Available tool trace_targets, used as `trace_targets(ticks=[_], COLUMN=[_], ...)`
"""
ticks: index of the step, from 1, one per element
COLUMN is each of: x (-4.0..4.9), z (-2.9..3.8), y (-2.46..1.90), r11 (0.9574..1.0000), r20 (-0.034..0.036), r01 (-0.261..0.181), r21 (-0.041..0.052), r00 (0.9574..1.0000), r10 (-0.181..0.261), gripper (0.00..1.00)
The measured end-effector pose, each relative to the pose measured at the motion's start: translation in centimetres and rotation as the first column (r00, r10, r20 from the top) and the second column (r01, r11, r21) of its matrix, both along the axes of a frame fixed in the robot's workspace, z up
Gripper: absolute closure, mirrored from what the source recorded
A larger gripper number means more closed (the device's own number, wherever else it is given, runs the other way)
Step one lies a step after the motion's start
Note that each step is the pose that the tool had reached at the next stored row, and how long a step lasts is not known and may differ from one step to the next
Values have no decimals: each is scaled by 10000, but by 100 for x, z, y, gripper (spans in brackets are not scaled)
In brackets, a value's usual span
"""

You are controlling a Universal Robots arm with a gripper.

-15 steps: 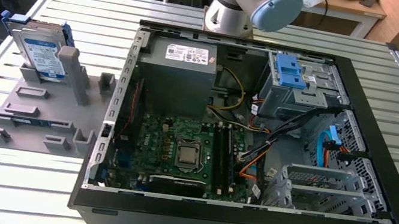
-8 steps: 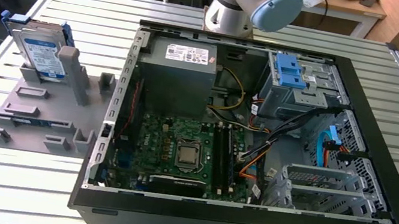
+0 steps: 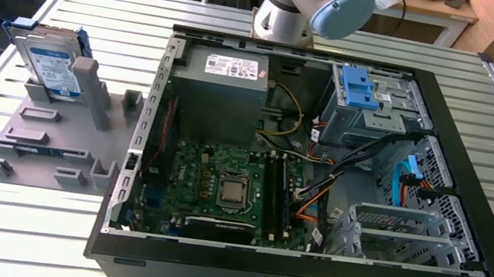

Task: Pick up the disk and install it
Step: 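Pick up the disk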

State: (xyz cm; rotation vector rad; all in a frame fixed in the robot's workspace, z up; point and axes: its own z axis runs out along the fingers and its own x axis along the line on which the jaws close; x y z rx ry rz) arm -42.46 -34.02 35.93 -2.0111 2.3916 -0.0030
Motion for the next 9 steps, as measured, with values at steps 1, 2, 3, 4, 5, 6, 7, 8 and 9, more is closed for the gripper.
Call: trace_targets(ticks=[1, 2, 3, 4, 5, 6, 7, 8, 9], x=[0, 0, 0, 0, 0, -1, -1, -2, -4], z=[-6, -14, -20, -26, -32, -40, -48, -55, -61], y=[0, 0, 0, 0, 0, 0, -1, 1, 3], r11=[9998, 9994, 9986, 9974, 9963, 9956, 9955, 9955, 9955], r20=[1, 3, 4, 5, 10, 28, 39, 43, 46], r01=[-179, -359, -537, -715, -863, -936, -946, -946, -945], r21=[0, 0, -1, -1, -1, -2, -3, -11, -15], r00=[9998, 9994, 9986, 9974, 9963, 9956, 9955, 9955, 9955], r10=[179, 359, 537, 715, 863, 936, 946, 946, 945], gripper=[53, 47, 47, 47, 47, 47, 47, 47, 47])
